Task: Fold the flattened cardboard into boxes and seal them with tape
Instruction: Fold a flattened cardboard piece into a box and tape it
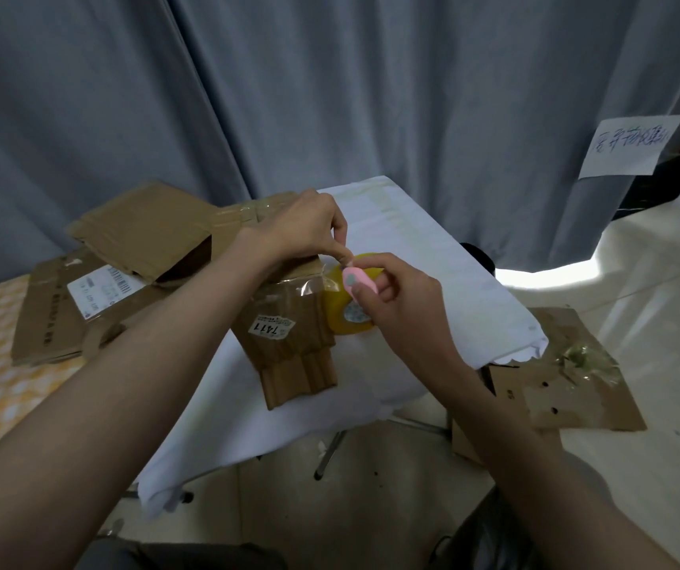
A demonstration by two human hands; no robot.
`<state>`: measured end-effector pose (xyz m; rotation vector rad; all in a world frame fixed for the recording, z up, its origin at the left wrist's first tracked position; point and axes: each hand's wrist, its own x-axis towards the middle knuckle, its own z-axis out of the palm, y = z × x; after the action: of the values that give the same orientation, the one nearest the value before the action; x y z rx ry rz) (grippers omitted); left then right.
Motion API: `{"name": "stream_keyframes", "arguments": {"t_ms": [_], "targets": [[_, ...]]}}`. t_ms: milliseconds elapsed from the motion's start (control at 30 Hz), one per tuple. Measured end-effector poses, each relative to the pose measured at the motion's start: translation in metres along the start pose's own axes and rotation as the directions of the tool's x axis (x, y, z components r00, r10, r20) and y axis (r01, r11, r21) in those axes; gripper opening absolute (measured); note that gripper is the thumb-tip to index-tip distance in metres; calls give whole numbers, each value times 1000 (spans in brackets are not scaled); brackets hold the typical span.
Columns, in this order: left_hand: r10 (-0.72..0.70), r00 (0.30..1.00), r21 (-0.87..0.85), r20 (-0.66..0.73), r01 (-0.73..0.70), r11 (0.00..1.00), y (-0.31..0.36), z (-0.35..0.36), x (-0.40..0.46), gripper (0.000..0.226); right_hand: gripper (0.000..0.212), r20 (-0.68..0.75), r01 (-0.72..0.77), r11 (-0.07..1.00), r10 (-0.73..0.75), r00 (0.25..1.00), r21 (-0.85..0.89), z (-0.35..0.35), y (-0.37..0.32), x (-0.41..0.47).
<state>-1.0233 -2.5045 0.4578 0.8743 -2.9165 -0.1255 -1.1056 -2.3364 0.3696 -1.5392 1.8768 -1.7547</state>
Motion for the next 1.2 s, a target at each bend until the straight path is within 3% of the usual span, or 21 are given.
{"name": "stream_keyframes", "arguments": {"t_ms": [267, 400, 533, 700, 767, 867, 967, 1033, 1100, 1200], "targets": [[33, 999, -41, 6, -32, 999, -1, 2, 0, 24, 10, 74, 39, 994, -31, 997, -107, 9, 2, 10], [16, 1000, -47, 19, -15, 999, -1, 3, 0, 34, 9, 242, -66, 972, 121, 963, -225, -2, 8, 4], [16, 1000, -42, 24, -15, 999, -2, 2, -2, 36, 9, 334, -208, 887, 359, 871, -412, -29, 40, 11], [3, 999, -57, 41, 0, 998, -1, 2, -2, 37, 17, 387, -181, 766, 496, 777, -617, -38, 81, 12], [7, 999, -53, 54, -4, 999, 0, 1, -2, 36, 33, 369, -124, 756, 447, 815, -643, -33, 87, 15], [5, 998, -37, 58, -3, 999, 1, -1, -3, 35, 68, 261, -32, 907, 154, 953, -419, -21, 75, 28], [1, 999, -25, 44, 1, 1000, 1, -1, -2, 36, 83, 360, 88, 966, 6, 933, -243, -9, 52, 47], [0, 1000, -10, 29, 0, 1000, 0, -1, -2, 35, 66, 477, 39, 991, 26, 879, -126, -2, 39, 58], [-2, 1000, 11, 2, 2, 1000, -2, 1, -2, 35, 43, 536, -121, 993, 98, 839, 7, 1, 32, 69], [-9, 999, 26, -38, 10, 1000, -4, 3, -4, 42, 26, 637, -255, 966, 216, 740, -32, -1, 28, 81]]}}
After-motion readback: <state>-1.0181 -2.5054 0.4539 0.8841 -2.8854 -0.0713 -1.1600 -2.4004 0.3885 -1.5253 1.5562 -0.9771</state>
